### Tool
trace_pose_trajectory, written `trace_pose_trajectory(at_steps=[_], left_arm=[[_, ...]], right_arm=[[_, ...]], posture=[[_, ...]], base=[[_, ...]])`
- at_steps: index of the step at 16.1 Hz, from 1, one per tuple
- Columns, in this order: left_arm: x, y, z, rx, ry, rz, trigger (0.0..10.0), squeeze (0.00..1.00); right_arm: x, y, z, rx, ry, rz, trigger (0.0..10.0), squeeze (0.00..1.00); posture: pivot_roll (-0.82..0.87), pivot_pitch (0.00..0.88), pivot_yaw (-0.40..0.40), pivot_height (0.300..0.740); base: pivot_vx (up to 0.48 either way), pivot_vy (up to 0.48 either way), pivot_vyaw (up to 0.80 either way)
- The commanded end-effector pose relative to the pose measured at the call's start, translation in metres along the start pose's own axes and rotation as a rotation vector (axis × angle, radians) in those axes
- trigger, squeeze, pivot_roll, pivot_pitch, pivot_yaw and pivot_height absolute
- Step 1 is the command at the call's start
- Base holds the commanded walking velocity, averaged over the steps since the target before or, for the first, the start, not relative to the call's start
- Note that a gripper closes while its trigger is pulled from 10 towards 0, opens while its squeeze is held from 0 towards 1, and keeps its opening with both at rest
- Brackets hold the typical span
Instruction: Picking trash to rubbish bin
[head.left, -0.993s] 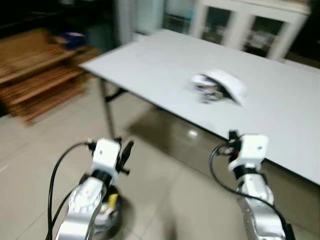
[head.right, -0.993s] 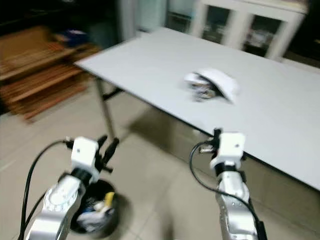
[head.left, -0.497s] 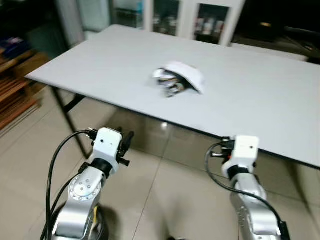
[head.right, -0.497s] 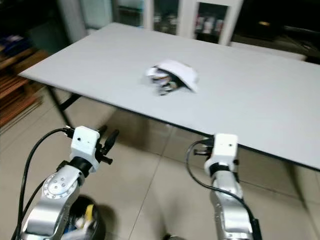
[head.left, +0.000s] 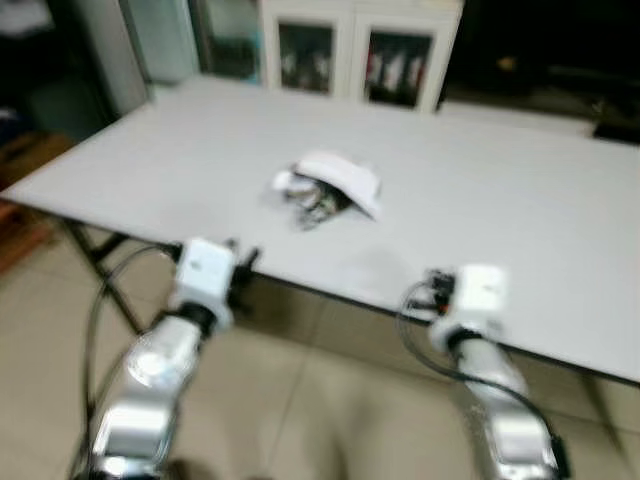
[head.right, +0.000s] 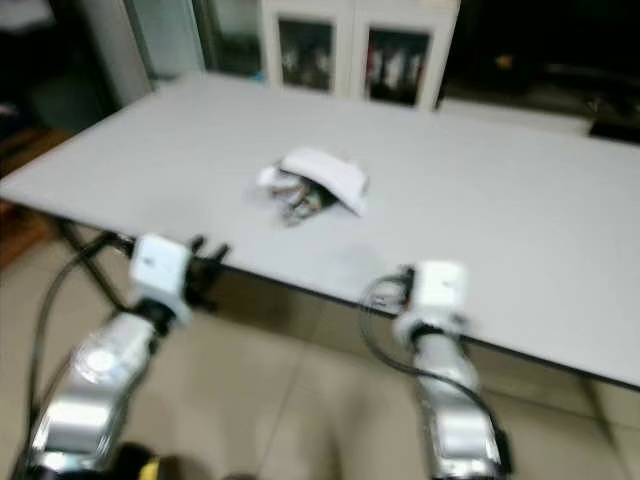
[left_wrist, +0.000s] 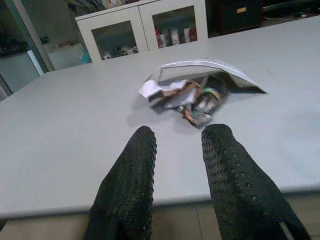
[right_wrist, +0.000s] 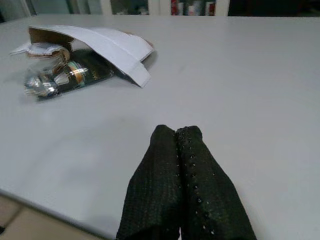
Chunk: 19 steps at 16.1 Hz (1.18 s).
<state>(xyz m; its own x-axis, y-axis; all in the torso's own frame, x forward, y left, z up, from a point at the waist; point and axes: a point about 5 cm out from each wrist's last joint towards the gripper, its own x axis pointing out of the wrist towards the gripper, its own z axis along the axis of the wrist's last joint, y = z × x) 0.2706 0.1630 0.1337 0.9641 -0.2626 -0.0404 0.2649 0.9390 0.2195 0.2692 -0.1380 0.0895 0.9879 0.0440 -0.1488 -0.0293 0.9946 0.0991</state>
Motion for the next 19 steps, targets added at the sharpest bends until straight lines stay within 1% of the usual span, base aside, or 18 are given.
trace_pose_trajectory(at_steps=[1,9,14,16,17,19], left_arm=[[0.003,-0.005,0.004,-0.004,-0.010,-0.019,10.0,0.00],[0.003,0.001,0.000,-0.003,0.008,-0.010,10.0,0.00],[0.006,0.005,0.002,0.009,0.002,-0.011,10.0,0.00],[0.007,0.010,0.004,0.020,-0.010,0.014,10.0,0.00],[0.008,0.016,0.009,0.009,-0.039,0.054,10.0,0.00],[0.008,0.021,0.012,-0.017,-0.047,0.069,10.0,0.00]], right_arm=[[0.000,-0.010,0.001,-0.008,0.011,-0.024,10.0,0.00],[-0.001,-0.006,-0.006,-0.019,0.046,0.005,10.0,0.00],[-0.004,-0.008,-0.010,-0.028,0.061,0.011,10.0,0.00],[-0.005,-0.007,-0.010,-0.029,0.062,0.017,10.0,0.00],[-0.005,-0.007,-0.010,-0.029,0.061,0.020,10.0,0.00],[-0.005,-0.007,-0.009,-0.030,0.059,0.026,10.0,0.00]], posture=[[0.05,0.000,-0.008,0.740],[0.06,0.000,-0.017,0.740],[0.05,0.000,-0.017,0.740],[0.05,0.000,-0.018,0.740],[0.05,0.000,-0.019,0.740],[0.06,0.000,-0.021,0.740]], base=[[0.401,0.000,0.00],[0.398,0.000,0.00],[0.399,0.000,0.00],[0.394,0.000,0.00],[0.000,0.000,0.00],[0.000,0.000,0.00]])
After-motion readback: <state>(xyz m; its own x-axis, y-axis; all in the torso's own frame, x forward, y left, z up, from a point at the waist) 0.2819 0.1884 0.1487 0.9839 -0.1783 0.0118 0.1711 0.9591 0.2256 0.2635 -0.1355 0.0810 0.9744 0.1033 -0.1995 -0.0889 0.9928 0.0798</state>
